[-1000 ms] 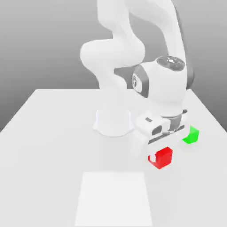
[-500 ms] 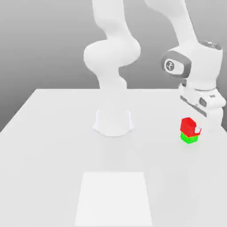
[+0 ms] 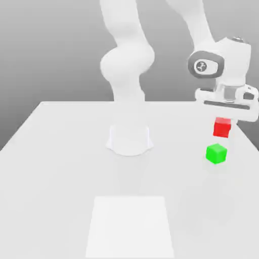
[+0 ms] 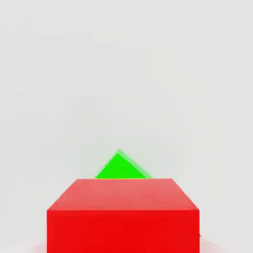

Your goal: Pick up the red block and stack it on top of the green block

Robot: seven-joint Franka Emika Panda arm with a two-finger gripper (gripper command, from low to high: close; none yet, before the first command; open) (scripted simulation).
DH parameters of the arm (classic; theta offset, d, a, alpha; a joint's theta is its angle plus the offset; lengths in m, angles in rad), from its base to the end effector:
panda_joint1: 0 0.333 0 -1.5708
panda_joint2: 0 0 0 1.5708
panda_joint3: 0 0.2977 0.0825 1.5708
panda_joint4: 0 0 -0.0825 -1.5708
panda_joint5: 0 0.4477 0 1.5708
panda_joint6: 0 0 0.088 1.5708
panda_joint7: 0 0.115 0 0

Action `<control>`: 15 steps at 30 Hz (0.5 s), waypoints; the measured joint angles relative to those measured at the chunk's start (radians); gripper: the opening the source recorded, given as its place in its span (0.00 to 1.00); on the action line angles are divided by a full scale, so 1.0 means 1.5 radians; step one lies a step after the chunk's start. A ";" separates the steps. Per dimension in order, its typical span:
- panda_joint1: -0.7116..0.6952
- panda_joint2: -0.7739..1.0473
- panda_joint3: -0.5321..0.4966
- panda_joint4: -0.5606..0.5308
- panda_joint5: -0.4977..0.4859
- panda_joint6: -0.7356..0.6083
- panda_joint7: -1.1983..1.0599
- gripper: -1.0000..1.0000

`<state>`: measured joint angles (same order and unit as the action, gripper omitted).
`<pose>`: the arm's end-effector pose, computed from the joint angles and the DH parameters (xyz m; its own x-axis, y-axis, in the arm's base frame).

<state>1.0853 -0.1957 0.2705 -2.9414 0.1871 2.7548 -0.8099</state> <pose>0.0948 0.3466 0.1435 -0.4048 0.9142 0.0175 0.9143 0.4050 -0.0098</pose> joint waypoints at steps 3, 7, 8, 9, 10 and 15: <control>-0.001 0.021 0.001 0.001 -0.001 0.020 0.001 0.00; -0.006 0.051 0.004 0.002 -0.010 0.048 0.007 0.00; -0.007 0.059 0.005 0.002 -0.014 0.055 0.010 0.00; -0.007 0.066 0.003 0.002 -0.018 0.063 0.012 0.00; -0.010 0.074 0.004 0.002 -0.024 0.070 0.016 0.00; -0.025 0.112 0.005 0.002 -0.070 0.106 0.047 0.00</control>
<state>1.0477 -0.0270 0.2774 -2.9390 0.0819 2.9140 -0.7398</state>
